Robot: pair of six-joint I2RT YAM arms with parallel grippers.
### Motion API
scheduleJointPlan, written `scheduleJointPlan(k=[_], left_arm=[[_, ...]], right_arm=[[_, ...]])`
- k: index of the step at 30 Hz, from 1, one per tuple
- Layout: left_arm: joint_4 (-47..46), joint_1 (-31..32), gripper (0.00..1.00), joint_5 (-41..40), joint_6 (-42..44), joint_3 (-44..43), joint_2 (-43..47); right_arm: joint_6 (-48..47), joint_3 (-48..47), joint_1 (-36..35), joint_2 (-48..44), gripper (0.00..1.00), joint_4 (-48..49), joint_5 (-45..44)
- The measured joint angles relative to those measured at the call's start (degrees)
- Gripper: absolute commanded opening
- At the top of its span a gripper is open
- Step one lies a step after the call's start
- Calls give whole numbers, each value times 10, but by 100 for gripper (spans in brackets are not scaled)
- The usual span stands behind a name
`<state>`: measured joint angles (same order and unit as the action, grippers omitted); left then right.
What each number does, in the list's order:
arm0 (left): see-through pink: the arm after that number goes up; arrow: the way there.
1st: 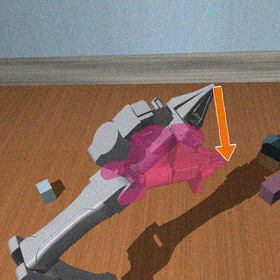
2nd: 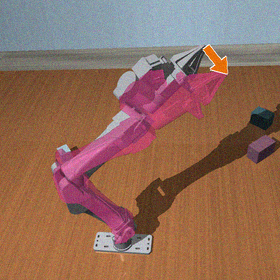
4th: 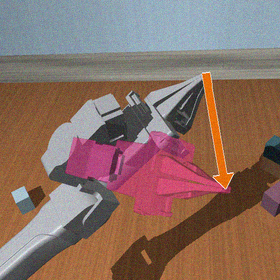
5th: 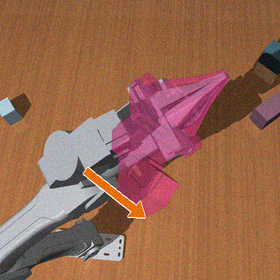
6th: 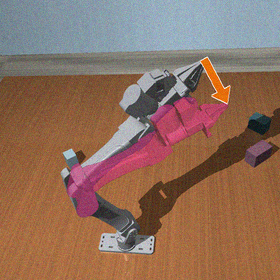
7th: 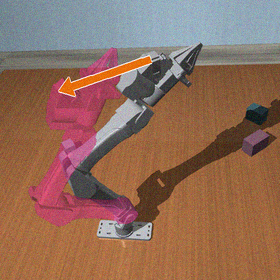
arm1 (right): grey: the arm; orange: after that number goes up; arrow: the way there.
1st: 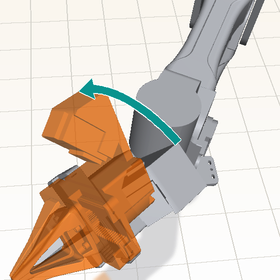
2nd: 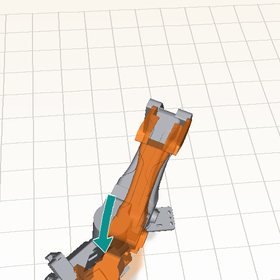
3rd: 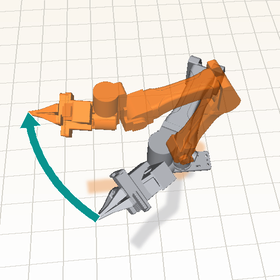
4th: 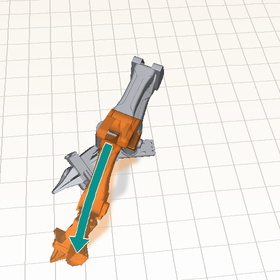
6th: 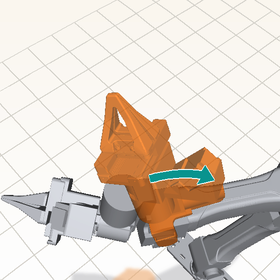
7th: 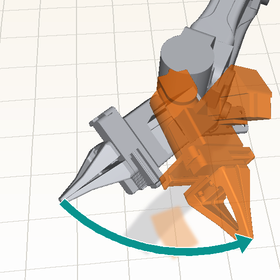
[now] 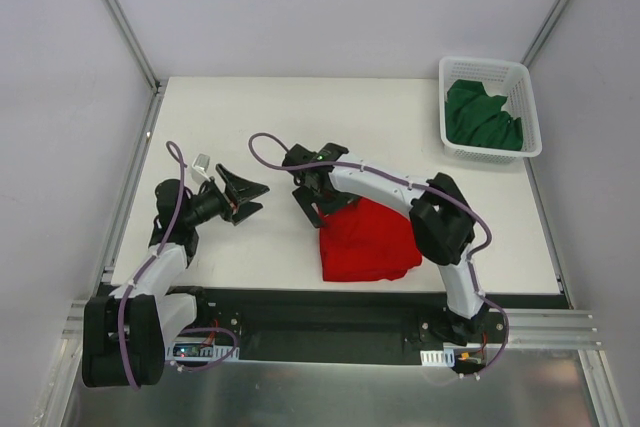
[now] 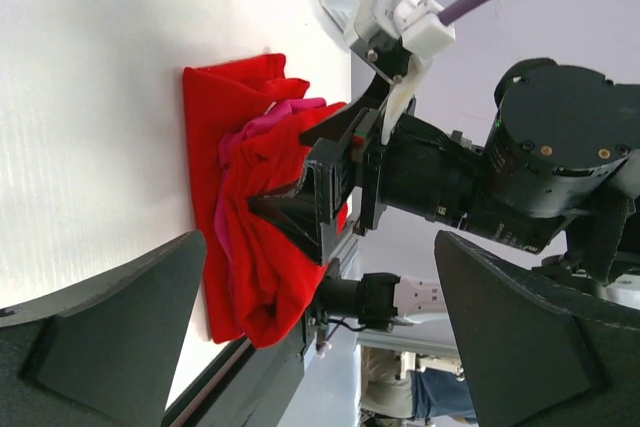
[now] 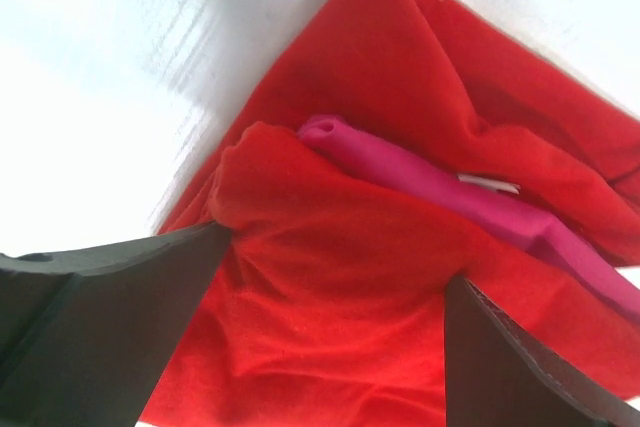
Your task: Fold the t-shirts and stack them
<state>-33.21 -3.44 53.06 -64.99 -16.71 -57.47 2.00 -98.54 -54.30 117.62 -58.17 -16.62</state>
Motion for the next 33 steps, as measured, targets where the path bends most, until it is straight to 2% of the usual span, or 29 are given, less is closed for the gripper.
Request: scheduleJointPlan(k=[6,14,17,21,25,29,33], left_arm=[[-10,0,99,5,-7,24,6],[-16,0,99,5,-13,26,7],[-16,0,99,5,-14,26,7],[-16,0,99,5,-14,26,6],[-16,0,99,6,-14,26,6],[-16,0,99,7,-14,28,6],[-16,0,99,7,-14,31,5]], right_arm=[[-7,-10,0,11,96,0,1],[-6,-118,7,-10,96,-62,-16],[-1,-106,20,-52,96,-69,-16],[8,-27,41,-88,96,-54,-10],[9,21,49,-49,96,-37,7],[4,19,47,2,96,-21,26],[-1,-7,48,14,96,-36,30]])
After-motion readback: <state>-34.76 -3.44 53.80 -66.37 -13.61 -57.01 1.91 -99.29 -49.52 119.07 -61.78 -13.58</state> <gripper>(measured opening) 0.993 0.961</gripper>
